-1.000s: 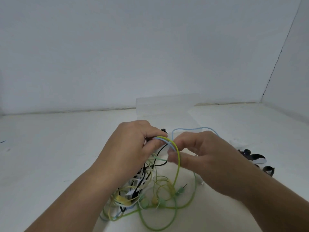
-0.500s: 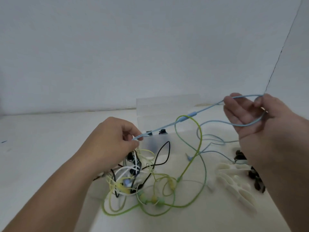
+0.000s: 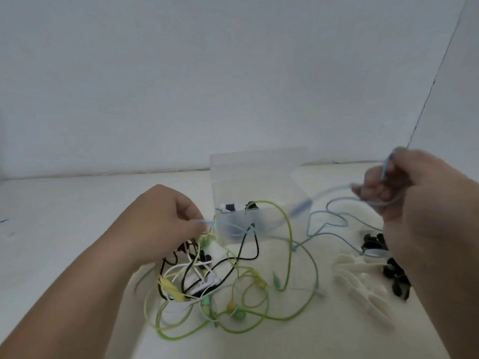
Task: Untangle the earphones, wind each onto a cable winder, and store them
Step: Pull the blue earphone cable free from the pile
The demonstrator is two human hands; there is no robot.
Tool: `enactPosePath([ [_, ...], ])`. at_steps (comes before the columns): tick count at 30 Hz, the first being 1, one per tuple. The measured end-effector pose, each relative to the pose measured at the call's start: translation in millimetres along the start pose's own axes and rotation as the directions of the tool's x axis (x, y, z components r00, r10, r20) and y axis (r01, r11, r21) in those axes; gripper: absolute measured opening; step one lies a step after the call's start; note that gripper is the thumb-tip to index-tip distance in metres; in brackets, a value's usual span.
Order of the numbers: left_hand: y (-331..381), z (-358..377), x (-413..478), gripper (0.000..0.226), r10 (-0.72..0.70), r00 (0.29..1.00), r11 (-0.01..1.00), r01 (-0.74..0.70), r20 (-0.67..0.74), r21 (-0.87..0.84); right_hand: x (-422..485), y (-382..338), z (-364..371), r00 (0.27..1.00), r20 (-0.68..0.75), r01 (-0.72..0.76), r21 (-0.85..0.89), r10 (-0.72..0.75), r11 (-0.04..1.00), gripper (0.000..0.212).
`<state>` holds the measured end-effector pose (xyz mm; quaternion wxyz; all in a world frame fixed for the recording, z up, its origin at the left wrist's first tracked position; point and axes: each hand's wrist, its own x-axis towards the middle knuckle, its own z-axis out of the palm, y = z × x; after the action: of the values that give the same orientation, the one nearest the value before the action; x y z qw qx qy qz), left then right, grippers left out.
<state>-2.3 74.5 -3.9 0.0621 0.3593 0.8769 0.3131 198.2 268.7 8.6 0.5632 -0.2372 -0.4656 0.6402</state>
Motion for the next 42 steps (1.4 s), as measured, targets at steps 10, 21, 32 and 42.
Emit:
enactPosePath([
  [10,2.7,7.3,12.0,0.023,-0.169,0.893,0.822,-0.105,-0.416,-0.560,-13.1,9.0,2.2,0.992,0.080,0.120,-0.837,-0.099,0.533,0.024],
  [21,-2.7,9.4,11.6,0.050,0.106,0.952,0.972,-0.160,-0.286,-0.173,-1.8,5.7,-7.3,0.988,0.103,0.145,-0.888,-0.117,0.436,0.020],
  [32,1.6,11.2,9.7,0.050,0.103,0.921,0.982,-0.153,-0.376,-0.107,-23.2,19.5,-3.8,0.870,0.434,0.472,-0.870,0.234,-0.142,0.034],
  [42,3.9,15.6,9.9,0.050,0.110,0.936,0.985,-0.148,-0.333,-0.091,-50.3,41.6,17.6,0.640,0.702,0.690,-0.704,0.312,0.169,0.026],
])
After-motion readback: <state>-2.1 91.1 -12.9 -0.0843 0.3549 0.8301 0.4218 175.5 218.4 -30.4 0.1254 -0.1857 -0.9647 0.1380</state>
